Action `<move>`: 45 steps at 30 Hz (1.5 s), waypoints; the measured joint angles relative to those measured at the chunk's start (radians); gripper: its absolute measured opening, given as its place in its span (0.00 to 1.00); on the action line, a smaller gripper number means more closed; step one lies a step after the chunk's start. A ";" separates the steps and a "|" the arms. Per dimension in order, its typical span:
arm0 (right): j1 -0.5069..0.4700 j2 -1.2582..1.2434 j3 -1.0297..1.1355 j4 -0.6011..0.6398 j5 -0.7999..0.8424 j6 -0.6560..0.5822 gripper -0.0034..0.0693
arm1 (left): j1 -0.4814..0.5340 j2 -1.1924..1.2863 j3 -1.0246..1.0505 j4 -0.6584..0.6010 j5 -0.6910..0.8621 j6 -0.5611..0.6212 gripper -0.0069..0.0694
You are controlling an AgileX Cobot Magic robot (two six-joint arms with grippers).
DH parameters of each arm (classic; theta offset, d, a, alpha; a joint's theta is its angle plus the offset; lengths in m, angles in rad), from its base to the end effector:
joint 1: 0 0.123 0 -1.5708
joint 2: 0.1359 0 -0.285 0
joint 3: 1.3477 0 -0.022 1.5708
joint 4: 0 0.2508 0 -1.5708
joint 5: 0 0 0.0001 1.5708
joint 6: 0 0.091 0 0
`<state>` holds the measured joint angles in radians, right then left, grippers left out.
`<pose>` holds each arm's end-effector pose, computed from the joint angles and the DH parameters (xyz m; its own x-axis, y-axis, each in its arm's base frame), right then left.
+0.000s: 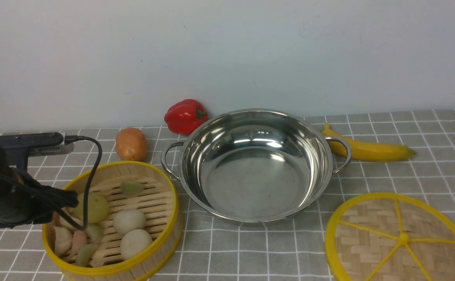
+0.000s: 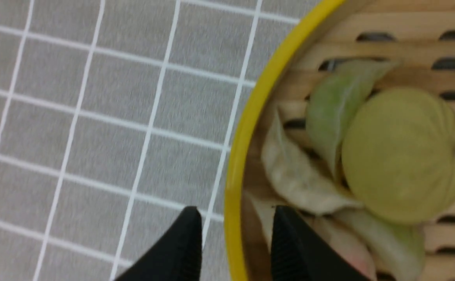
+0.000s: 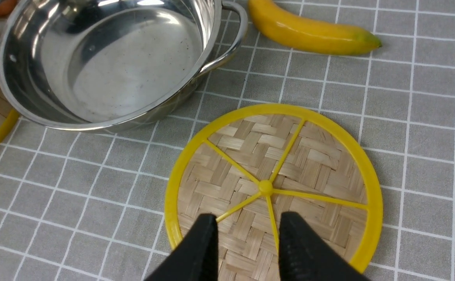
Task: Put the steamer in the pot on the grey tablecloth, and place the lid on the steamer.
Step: 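Grasp the rim of the steamer basket holding the buns with the left gripper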
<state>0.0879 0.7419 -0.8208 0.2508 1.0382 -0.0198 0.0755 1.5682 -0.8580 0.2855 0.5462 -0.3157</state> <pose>0.1175 0.0299 0.3381 -0.7738 0.0390 -0.6323 -0.1413 0.9623 0.2323 0.2892 0.0352 0.1948 -0.8990 -0.1373 -0.4159 -0.1974 0.9747 0.1048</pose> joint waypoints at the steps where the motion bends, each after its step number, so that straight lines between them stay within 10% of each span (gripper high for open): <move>1: 0.000 0.000 0.000 0.008 0.001 -0.007 0.38 | 0.000 0.015 -0.010 0.001 -0.004 -0.001 0.41; 27: 0.000 0.000 0.000 0.035 0.011 -0.018 0.38 | 0.078 0.199 -0.044 0.051 -0.125 -0.015 0.41; 34: 0.000 0.000 0.000 0.036 0.012 -0.018 0.38 | 0.079 0.213 -0.046 0.055 -0.133 -0.006 0.17; 45: 0.000 0.000 0.000 0.036 0.014 -0.018 0.38 | 0.203 0.120 -0.179 0.049 0.083 0.047 0.14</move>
<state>0.0879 0.7419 -0.8208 0.2868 1.0524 -0.0376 0.2783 1.6882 -1.0366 0.3341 0.6294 -0.2683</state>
